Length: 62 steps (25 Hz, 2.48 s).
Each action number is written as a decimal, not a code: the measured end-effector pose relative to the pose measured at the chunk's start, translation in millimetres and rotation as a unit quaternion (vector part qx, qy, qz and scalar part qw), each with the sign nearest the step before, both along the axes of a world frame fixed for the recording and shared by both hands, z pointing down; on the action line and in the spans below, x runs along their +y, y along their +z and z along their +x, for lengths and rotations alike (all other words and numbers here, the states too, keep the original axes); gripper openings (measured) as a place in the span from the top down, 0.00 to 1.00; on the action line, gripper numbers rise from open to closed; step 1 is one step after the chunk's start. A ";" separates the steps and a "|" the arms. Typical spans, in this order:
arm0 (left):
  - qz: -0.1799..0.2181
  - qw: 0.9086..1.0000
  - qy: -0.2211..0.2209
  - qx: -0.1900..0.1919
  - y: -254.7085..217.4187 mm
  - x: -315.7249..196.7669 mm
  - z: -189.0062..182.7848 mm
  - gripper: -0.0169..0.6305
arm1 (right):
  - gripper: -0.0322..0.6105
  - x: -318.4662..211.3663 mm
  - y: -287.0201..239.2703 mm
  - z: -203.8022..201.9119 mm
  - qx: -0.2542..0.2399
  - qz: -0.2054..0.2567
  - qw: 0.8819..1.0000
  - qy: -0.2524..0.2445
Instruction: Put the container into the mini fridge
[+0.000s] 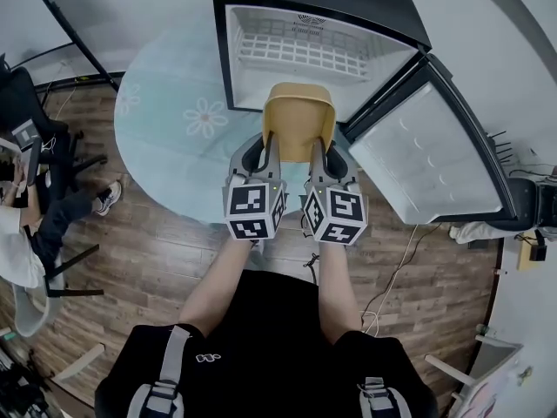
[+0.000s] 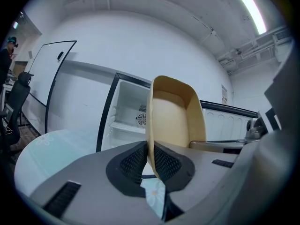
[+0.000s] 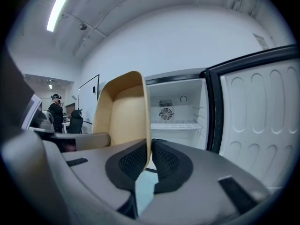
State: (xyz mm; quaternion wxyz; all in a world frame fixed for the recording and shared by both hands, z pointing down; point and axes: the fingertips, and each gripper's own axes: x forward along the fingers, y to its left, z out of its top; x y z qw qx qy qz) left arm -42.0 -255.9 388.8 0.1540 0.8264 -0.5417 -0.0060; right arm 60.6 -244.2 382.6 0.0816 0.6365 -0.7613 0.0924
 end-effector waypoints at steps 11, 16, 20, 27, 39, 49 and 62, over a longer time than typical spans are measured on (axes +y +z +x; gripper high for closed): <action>-0.007 1.000 0.018 0.011 2.6 -6.0 18.3 0.94 | 0.91 -1.9 0.3 17.3 0.013 -0.006 1.000 0.016; -0.015 0.999 0.032 0.006 8.5 -6.4 40.2 0.94 | 0.91 -0.6 7.7 39.1 0.008 -0.016 0.999 0.030; -0.023 0.999 0.031 0.000 12.7 -11.7 50.1 0.94 | 0.92 -7.5 13.1 49.4 0.001 -0.025 0.999 0.029; -0.040 0.999 0.015 -0.004 20.4 -27.6 54.2 0.94 | 0.91 -25.5 21.0 53.9 -0.004 -0.040 0.999 0.012; -0.075 0.997 0.005 -0.022 47.0 -46.4 59.8 0.94 | 0.91 -47.1 50.8 59.9 -0.026 -0.075 0.997 0.001; -0.109 0.993 0.000 -0.034 74.4 -69.3 53.2 0.94 | 0.91 -70.7 80.5 53.4 -0.044 -0.106 0.993 -0.007; -0.176 0.983 0.012 -0.050 122.1 -101.9 51.0 0.94 | 0.91 -99.9 128.1 50.3 -0.053 -0.165 0.985 -0.004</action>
